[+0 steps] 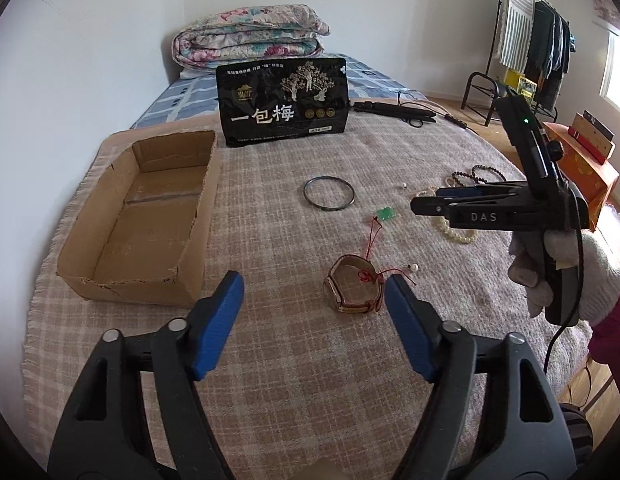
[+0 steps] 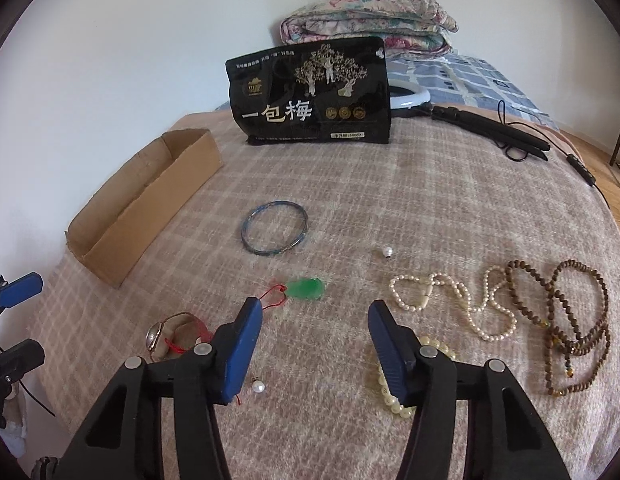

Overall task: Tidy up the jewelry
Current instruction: 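Grasp the brown-strap watch with the left tool while the right tool grasps the green jade pendant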

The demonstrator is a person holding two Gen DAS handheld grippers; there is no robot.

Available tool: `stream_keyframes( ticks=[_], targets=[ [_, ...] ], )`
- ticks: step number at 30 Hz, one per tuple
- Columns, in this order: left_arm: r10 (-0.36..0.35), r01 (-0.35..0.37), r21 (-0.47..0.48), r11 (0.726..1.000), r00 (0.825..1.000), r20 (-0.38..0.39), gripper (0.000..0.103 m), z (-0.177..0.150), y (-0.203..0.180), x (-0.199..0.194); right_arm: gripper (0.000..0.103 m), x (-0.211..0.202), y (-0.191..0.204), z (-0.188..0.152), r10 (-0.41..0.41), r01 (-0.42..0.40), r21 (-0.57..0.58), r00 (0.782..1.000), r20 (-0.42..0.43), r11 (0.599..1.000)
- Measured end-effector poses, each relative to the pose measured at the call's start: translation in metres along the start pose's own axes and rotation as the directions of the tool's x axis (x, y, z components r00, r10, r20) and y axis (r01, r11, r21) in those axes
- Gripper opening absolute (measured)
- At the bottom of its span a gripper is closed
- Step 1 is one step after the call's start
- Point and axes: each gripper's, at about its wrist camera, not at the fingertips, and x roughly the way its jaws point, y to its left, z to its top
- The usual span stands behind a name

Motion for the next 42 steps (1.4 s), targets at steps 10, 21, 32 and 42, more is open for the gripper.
stream_keyframes(
  ticks=[10, 21, 32, 42],
  targets=[
    [-0.087, 0.085, -0.030, 0.996, 0.991, -0.098, 0.049, -0.001, -0.002, 0.047, 0.045, 0.040, 0.005, 0.003, 0.020, -0.020, 0.006, 0.999, -0.051, 1.000],
    [-0.123, 0.116, -0.057, 0.992, 0.982, -0.145, 0.039, -0.007, 0.001, 0.075, 0.040, 0.061, 0.015, 0.007, -0.015, 0.012, -0.047, 0.997, -0.069, 0.999],
    [-0.169, 0.152, -0.104, 0.983, 0.970, -0.177, 0.035, -0.010, 0.003, 0.092, 0.034, 0.069, 0.030, 0.006, -0.098, 0.084, -0.162, 0.992, -0.080, 0.983],
    [-0.175, 0.154, -0.119, 0.981, 0.963, -0.204, 0.033, -0.013, 0.002, 0.106, 0.036, 0.072, 0.036, 0.005, -0.093, 0.071, -0.216, 0.991, -0.094, 0.974]
  ],
)
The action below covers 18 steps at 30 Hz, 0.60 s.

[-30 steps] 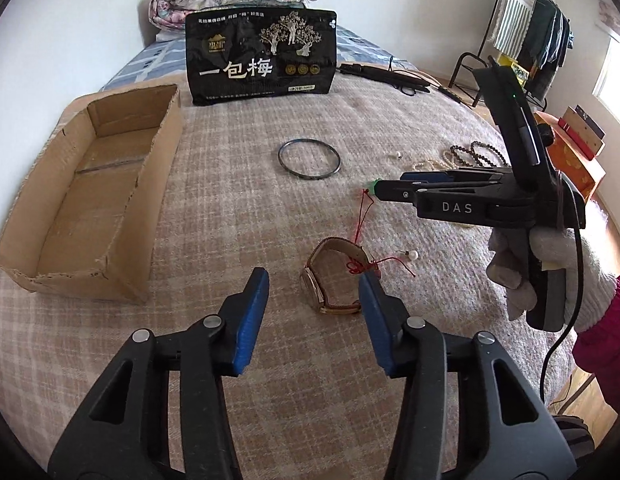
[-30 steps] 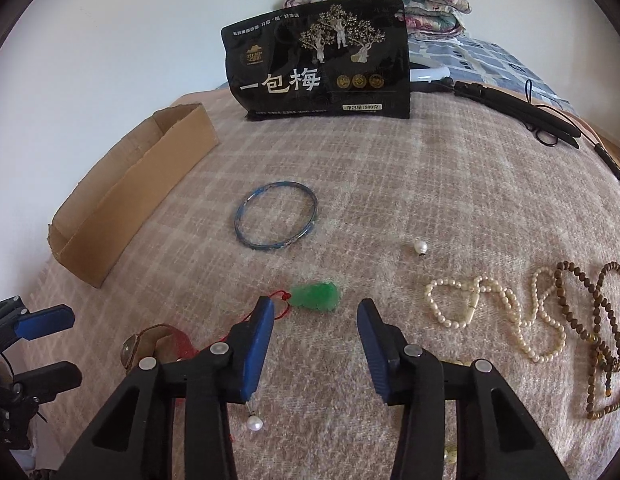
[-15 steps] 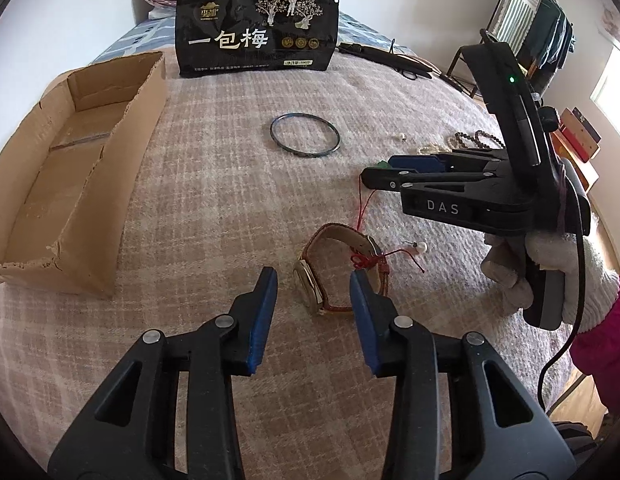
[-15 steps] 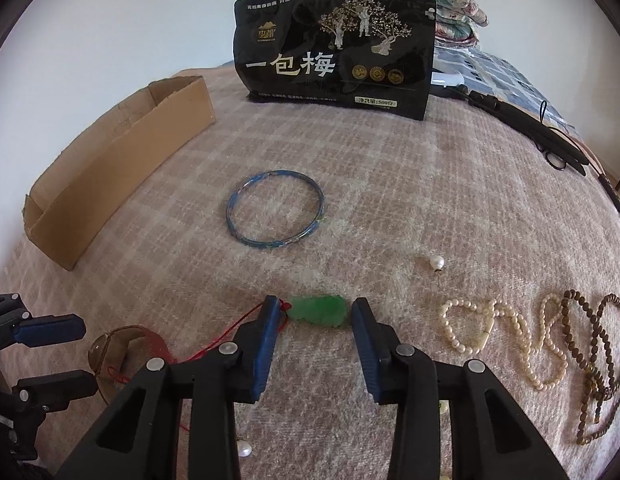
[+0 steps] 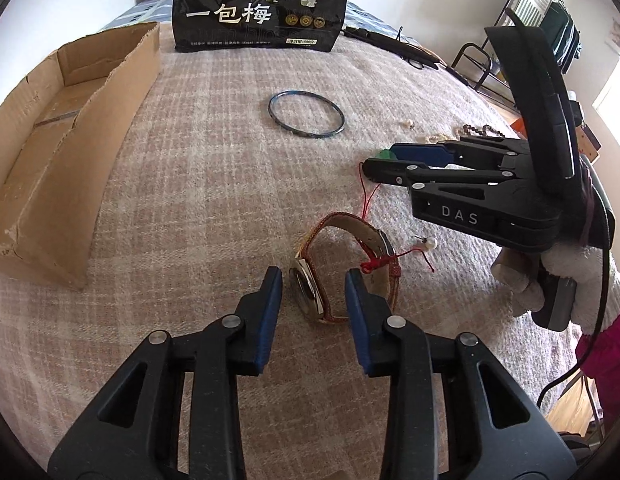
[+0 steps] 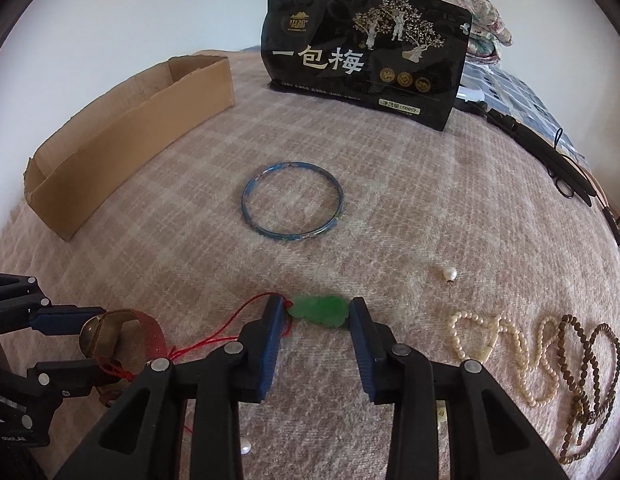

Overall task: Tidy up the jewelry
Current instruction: 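Grasp the brown-strap watch with the left tool while the right tool grasps the green jade pendant, then carry the watch and jade pendant over the cardboard box with both tools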

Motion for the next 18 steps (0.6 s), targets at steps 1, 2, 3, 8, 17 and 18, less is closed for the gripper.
stream_keyframes(
  ticks=[1, 2, 3, 8, 17, 18],
  targets=[
    [0.000, 0.000, -0.003, 1.000, 1.000, 0.000, 0.032, 0.000, 0.000, 0.001, 0.036, 0.001, 0.001, 0.000, -0.003, 0.003, -0.003, 1.000, 0.000, 1.000],
    [0.001, -0.001, -0.004, 1.000, 1.000, -0.001, 0.031, 0.000, 0.001, 0.001, 0.036, 0.001, 0.002, 0.000, -0.007, 0.007, -0.009, 1.000, 0.004, 1.000],
    [0.004, -0.004, -0.004, 1.000, 1.000, -0.003, 0.027, 0.000, 0.001, 0.002, 0.036, 0.002, 0.002, 0.000, -0.009, 0.009, -0.014, 1.000, 0.007, 1.000],
    [0.024, -0.024, -0.007, 1.000, 1.000, -0.011, 0.016, 0.001, 0.002, 0.004, 0.033, 0.001, 0.001, -0.001, -0.006, 0.006, -0.014, 1.000, 0.011, 1.000],
    [0.049, -0.049, -0.029, 0.998, 0.999, 0.003, 0.010, -0.008, 0.008, -0.007, 0.033, -0.013, -0.006, -0.002, -0.043, 0.042, 0.028, 0.998, 0.051, 0.999],
    [0.052, -0.052, -0.030, 0.998, 0.999, 0.005, 0.010, -0.009, 0.009, -0.010, 0.033, -0.015, -0.007, -0.002, -0.048, 0.046, 0.033, 0.997, 0.055, 0.998]
  ],
)
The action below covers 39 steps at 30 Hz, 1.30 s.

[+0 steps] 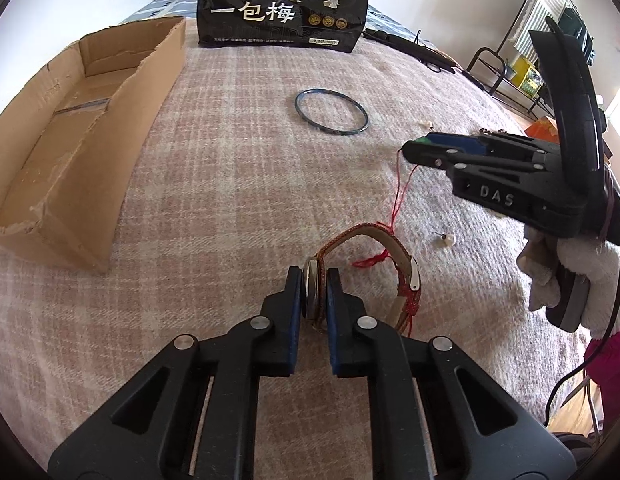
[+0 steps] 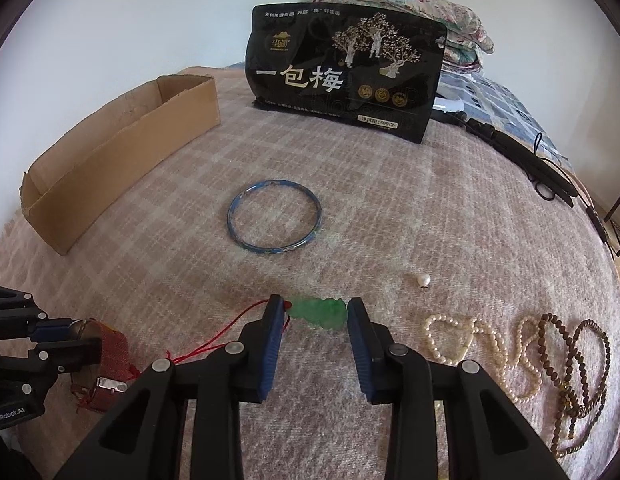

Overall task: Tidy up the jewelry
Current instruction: 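Carry the watch and jade pendant over the cardboard box with both tools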

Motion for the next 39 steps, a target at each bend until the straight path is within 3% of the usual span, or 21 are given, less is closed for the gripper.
stream_keyframes(
  ticks=[22, 39],
  targets=[
    [0.052, -0.051, -0.014, 0.999, 0.986, 0.160, 0.009, 0.010, 0.010, -0.081, 0.033, -0.080, 0.010, 0.021, -0.017, 0.019, -0.012, 0.992, 0.124, 1.000],
    [0.158, -0.138, -0.100, 0.985, 0.959, 0.235, 0.009, 0.035, 0.079, -0.125, 0.033, -0.111, 0.052, 0.079, 0.012, 0.007, -0.086, 0.977, 0.214, 0.996]
  ],
)
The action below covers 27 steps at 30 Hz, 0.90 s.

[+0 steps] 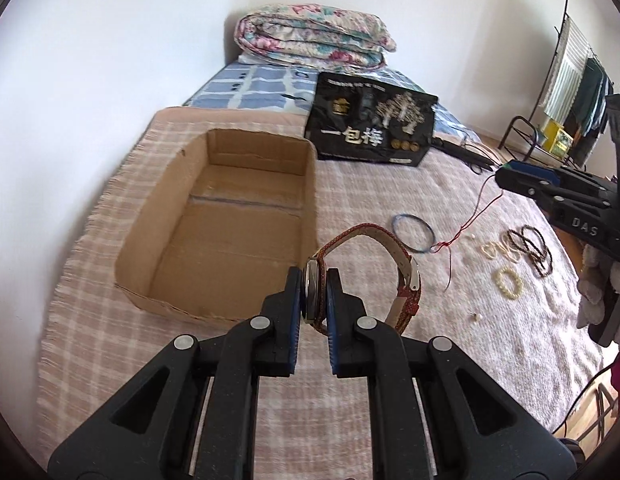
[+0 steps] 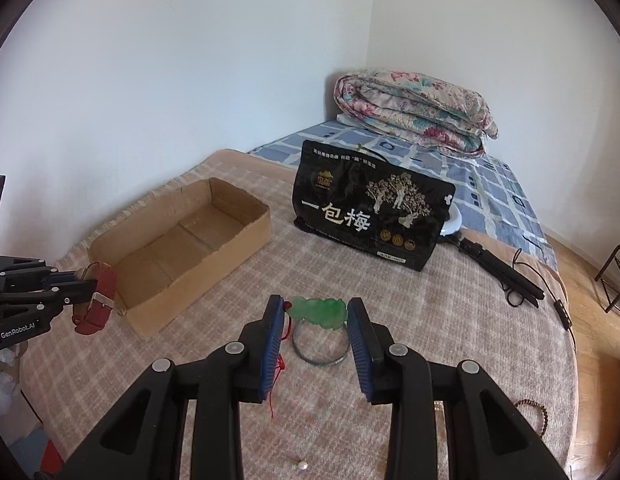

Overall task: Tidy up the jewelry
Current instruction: 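Carry the watch and jade pendant over the cardboard box with both tools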

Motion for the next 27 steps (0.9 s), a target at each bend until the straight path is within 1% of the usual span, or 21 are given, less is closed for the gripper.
stream_keyframes(
  ticks=[6, 14, 21, 25, 27],
  targets=[
    [0.035, -0.035, -0.037, 0.999, 0.999, 0.009, 0.009, 0.010, 0.033, 0.000, 0.033, 0.004, 0.023, 0.030, 0.038, -0.037, -0.018, 0.999, 0.031, 0.999],
    [0.062, -0.062, -0.077, 0.995, 0.998, 0.002, 0.009, 0.015, 0.070, 0.005, 0.033, 0.018, 0.066, 0.063, 0.080, -0.077, -0.062, 0.995, 0.055, 0.995],
    [0.077, -0.077, -0.094, 0.993, 0.997, 0.000, 0.009, 0.019, 0.093, 0.010, 0.033, 0.031, 0.098, 0.092, 0.129, -0.125, -0.056, 0.988, 0.079, 0.991],
    [0.083, -0.083, -0.100, 0.992, 0.997, -0.003, 0.009, 0.018, 0.102, 0.014, 0.033, 0.045, 0.111, 0.098, 0.156, -0.155, -0.025, 0.984, 0.081, 0.988],
    [0.086, -0.086, -0.105, 0.991, 0.996, -0.007, 0.009, 0.018, 0.107, 0.016, 0.033, 0.055, 0.117, 0.097, 0.159, -0.158, -0.015, 0.985, 0.069, 0.987]
  ],
)
